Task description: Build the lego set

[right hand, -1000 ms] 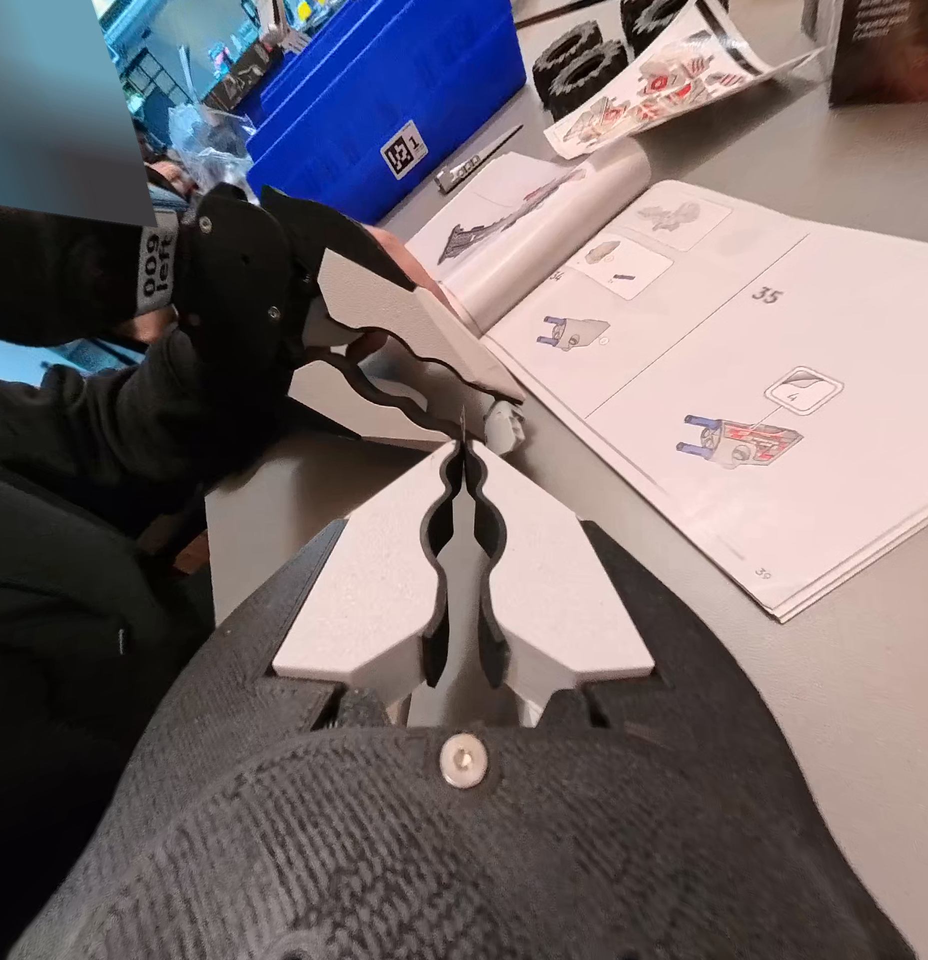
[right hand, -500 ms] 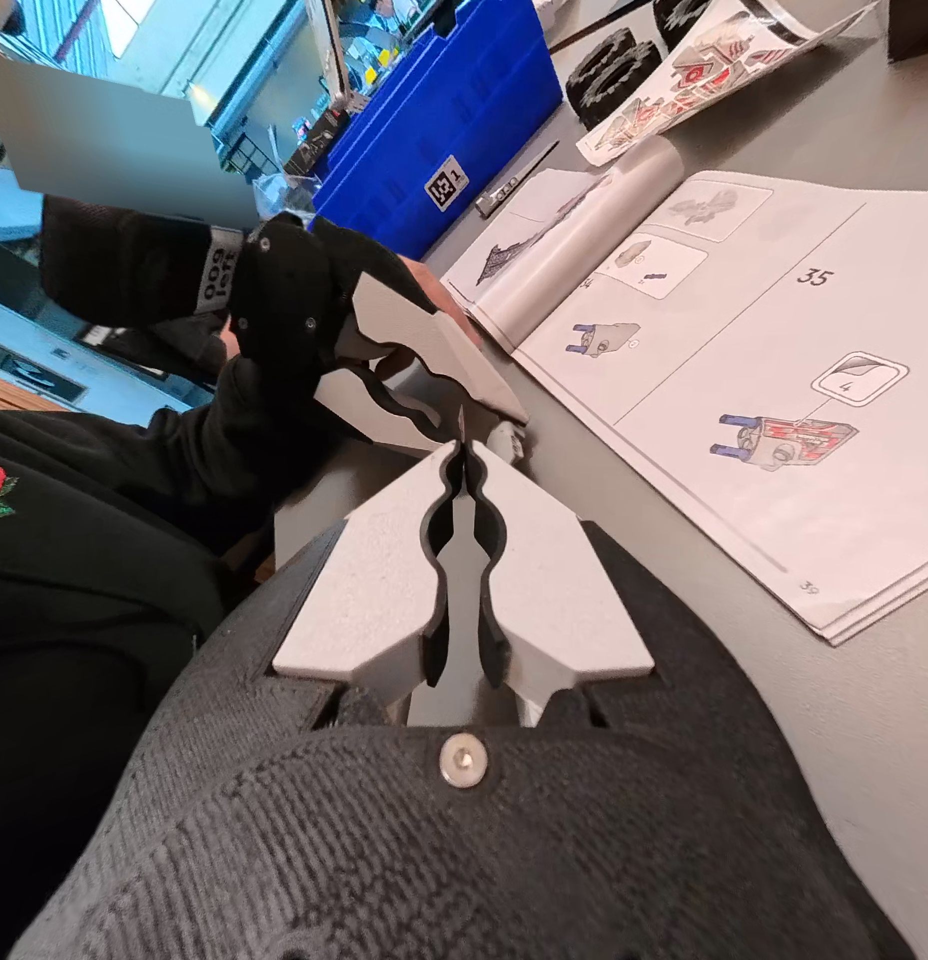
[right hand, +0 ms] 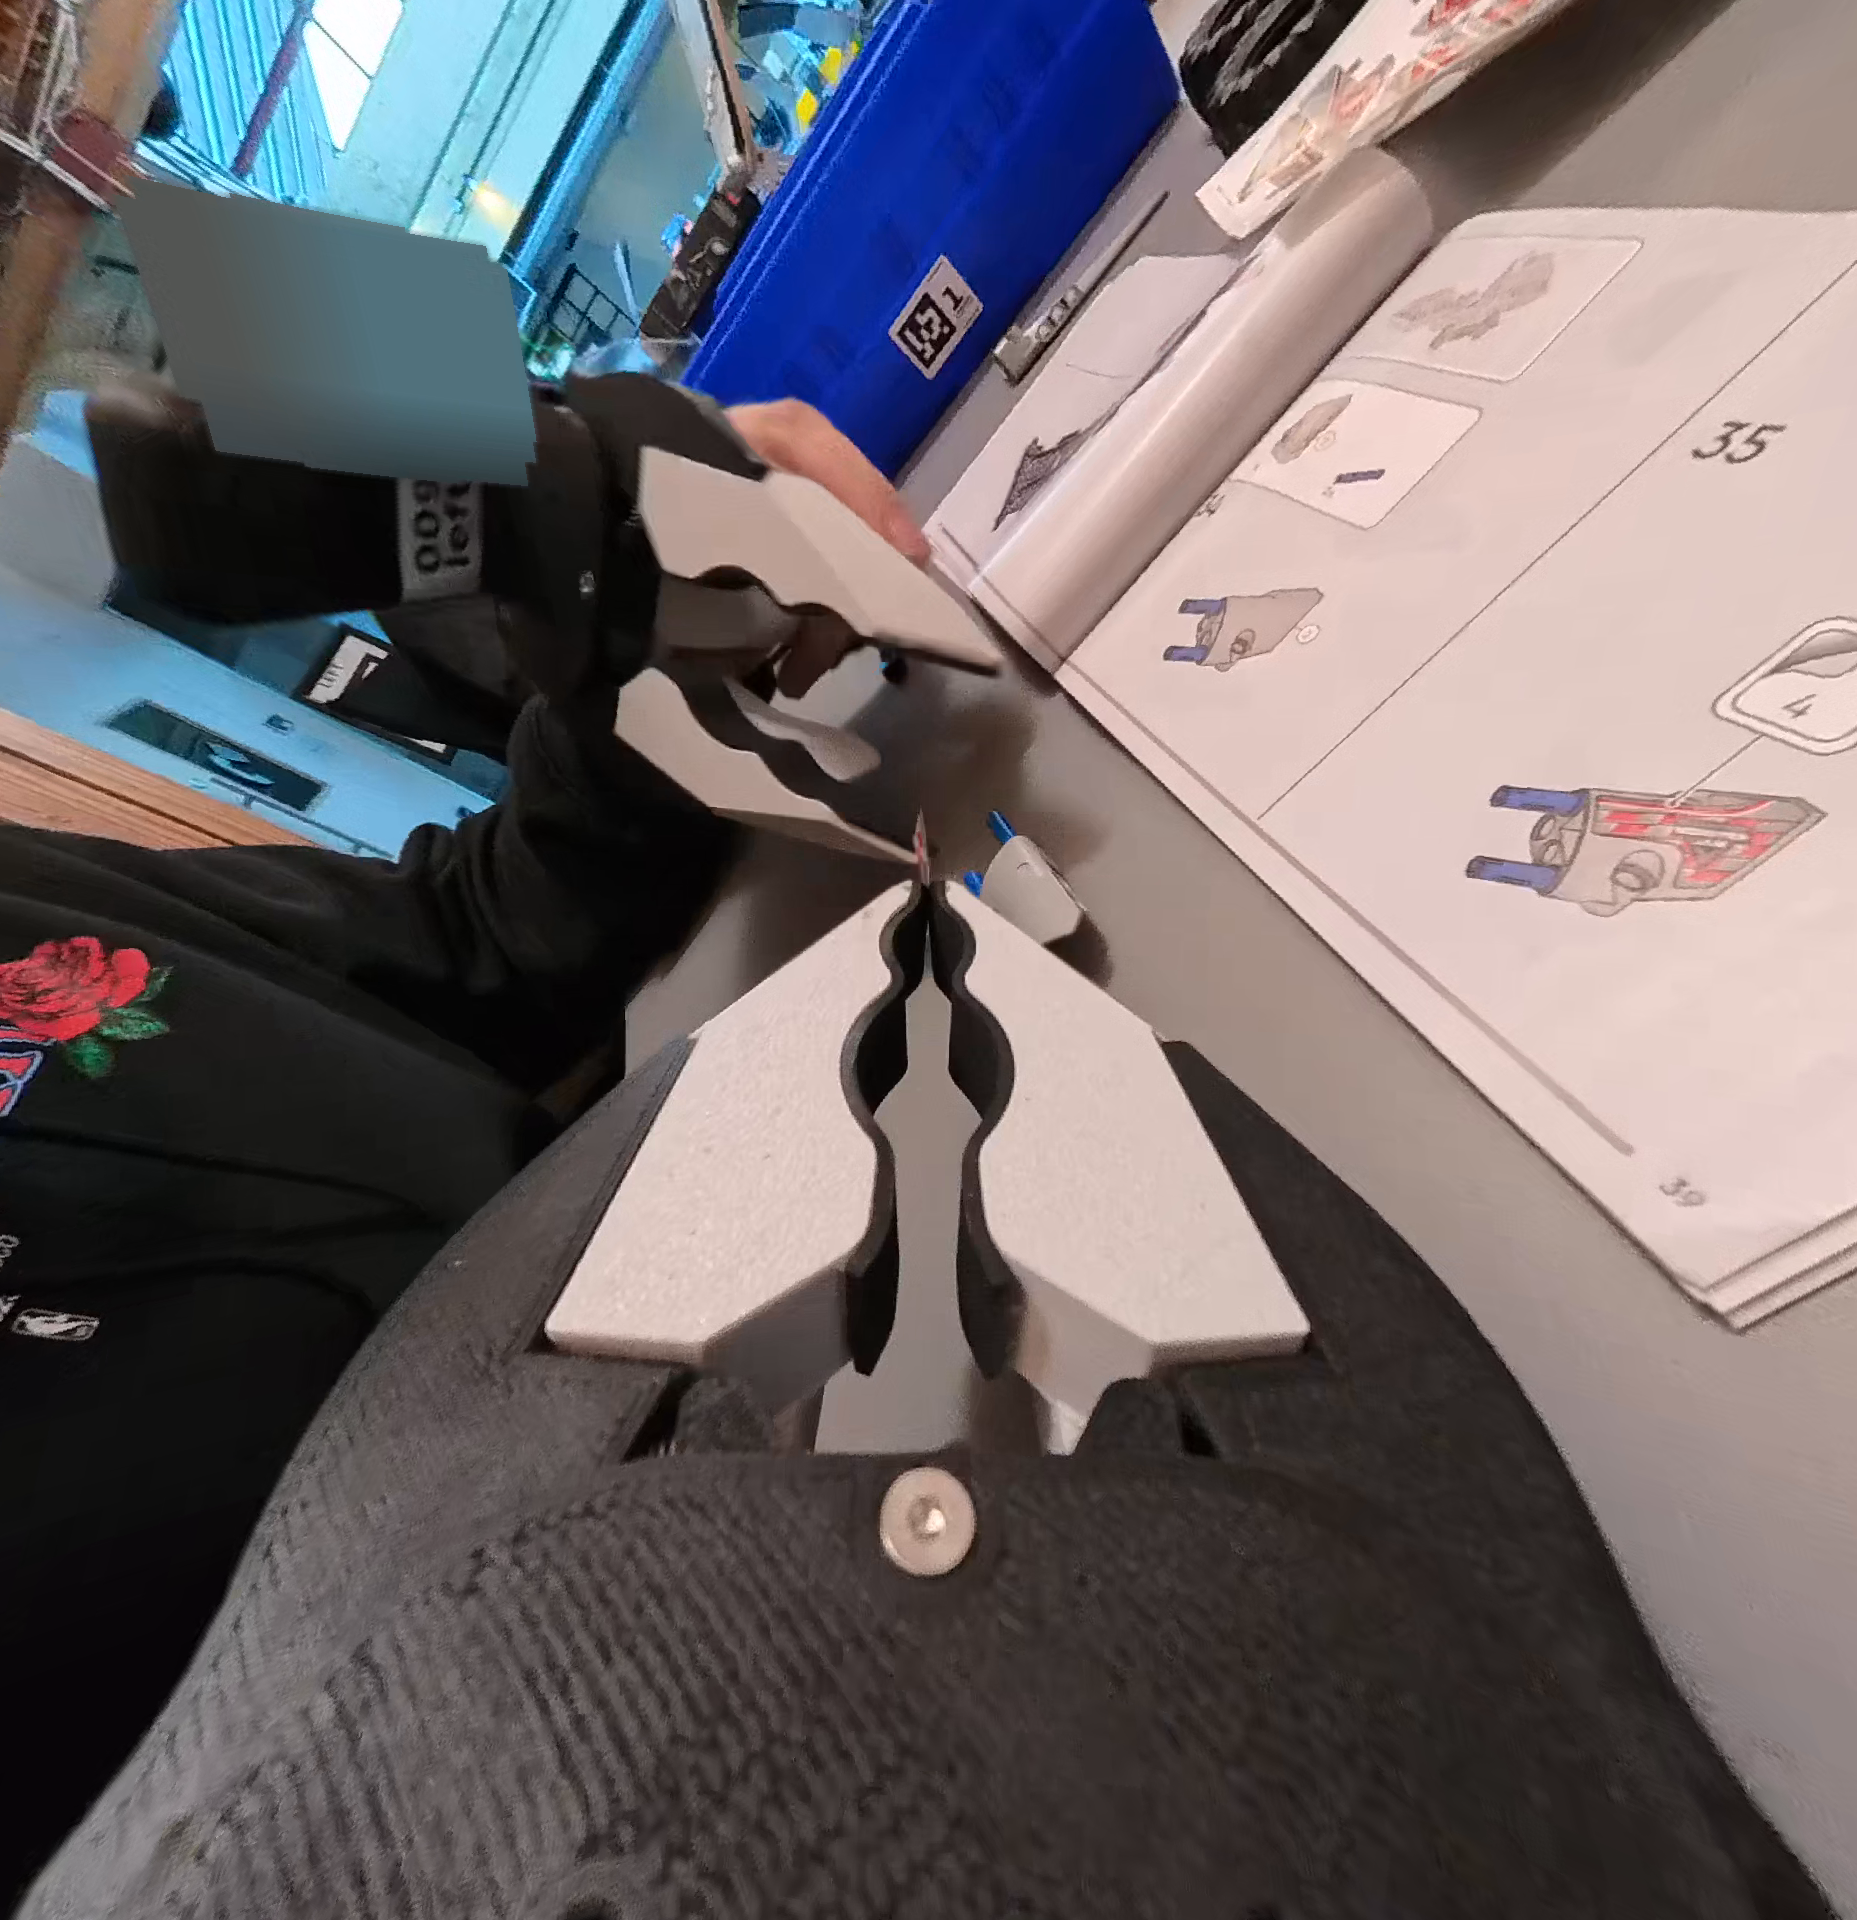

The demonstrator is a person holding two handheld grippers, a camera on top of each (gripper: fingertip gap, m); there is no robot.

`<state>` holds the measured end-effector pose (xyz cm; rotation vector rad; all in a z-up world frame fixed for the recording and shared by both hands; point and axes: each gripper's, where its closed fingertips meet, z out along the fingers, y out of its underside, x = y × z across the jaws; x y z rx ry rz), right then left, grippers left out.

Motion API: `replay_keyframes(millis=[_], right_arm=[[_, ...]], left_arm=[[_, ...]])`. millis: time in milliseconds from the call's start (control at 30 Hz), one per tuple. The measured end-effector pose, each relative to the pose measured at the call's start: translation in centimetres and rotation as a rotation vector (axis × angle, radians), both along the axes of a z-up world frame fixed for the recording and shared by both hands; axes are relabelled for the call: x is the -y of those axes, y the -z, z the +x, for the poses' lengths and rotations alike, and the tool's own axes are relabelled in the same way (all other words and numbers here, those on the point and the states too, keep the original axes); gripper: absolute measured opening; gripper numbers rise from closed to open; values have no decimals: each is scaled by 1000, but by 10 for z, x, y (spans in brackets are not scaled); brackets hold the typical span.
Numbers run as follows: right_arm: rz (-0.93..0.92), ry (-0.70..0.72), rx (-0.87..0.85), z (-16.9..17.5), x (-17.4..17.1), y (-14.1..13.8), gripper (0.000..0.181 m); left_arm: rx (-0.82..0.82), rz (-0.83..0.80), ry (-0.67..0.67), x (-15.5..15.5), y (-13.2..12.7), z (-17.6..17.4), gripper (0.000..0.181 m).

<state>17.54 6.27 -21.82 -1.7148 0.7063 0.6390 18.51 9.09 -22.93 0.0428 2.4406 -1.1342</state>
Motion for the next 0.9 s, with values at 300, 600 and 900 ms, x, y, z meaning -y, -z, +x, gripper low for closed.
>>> replay_keyframes(millis=[300, 600, 900], right_arm=[[7, -44, -49, 2, -4, 2, 0], [-3, -45, -42, 2, -6, 3, 0], [-18, -64, -43, 0, -7, 5, 0]], left_arm=[[187, 88, 82, 8, 0, -10, 32], [201, 107, 79, 13, 4, -9, 23], [234, 155, 80, 16, 9, -8, 18]])
